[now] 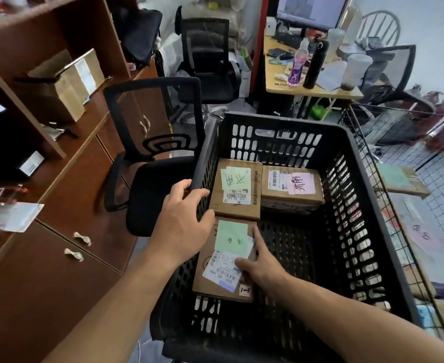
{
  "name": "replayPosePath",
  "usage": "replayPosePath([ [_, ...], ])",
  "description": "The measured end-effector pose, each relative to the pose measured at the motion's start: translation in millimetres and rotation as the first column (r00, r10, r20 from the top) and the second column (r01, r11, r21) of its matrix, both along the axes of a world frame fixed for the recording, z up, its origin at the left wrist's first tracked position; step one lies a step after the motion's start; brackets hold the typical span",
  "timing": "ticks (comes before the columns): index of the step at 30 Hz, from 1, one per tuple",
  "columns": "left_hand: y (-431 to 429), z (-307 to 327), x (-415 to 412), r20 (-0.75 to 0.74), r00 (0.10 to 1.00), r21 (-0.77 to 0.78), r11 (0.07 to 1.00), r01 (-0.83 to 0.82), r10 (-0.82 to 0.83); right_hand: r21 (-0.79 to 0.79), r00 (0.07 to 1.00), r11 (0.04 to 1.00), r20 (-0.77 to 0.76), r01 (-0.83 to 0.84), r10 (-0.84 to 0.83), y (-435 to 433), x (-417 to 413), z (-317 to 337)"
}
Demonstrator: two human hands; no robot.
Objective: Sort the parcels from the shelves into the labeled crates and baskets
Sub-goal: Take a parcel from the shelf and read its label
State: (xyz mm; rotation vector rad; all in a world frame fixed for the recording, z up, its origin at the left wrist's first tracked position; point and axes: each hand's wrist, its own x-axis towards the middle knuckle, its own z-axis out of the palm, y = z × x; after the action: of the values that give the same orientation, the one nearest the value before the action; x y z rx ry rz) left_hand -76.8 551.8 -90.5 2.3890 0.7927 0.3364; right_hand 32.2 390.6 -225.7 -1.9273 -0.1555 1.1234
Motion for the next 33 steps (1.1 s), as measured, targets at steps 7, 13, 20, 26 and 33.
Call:
replayPosePath([
  [7, 2.2, 2.6, 1.9, -0.097, 0.994, 0.138, 0.988, 0.064, -0.051, -0.372, 0.839, 0.878, 0.334, -0.3, 0.429, -2.6, 9.4, 35.0],
  [13, 15.1, 20.6, 13.2, -0.045, 0.956, 0.225, 0.93, 0.291, -0.288, -0.382, 0.633, 0.923, 0.706, -0.037, 0.317, -15.4, 20.1, 118.3],
  [20, 16.4, 26.4, 39.5, -0.141, 0.782, 0.463, 0.658, 0.594, -0.606, -0.638, 0.318, 0.731, 0.764, 0.243, 0.562, -64.9, -25.9, 163.1],
  [26, -47.2, 41.2, 44.2, -0.224, 0.658, 0.503, 0.493, 0.71, -0.719, -0.629, 0.379, 0.62, 0.778, 0.47, 0.501, -137.3, -84.6, 188.7],
  [33, -183.2, 67.1, 16.1, -0.114, 0.475, 0.463, 0.376, 0.803, -0.873, -0.508, 0.488, 0.517, 0.852, 0.689, 0.188, -262.3, -177.6, 196.5],
])
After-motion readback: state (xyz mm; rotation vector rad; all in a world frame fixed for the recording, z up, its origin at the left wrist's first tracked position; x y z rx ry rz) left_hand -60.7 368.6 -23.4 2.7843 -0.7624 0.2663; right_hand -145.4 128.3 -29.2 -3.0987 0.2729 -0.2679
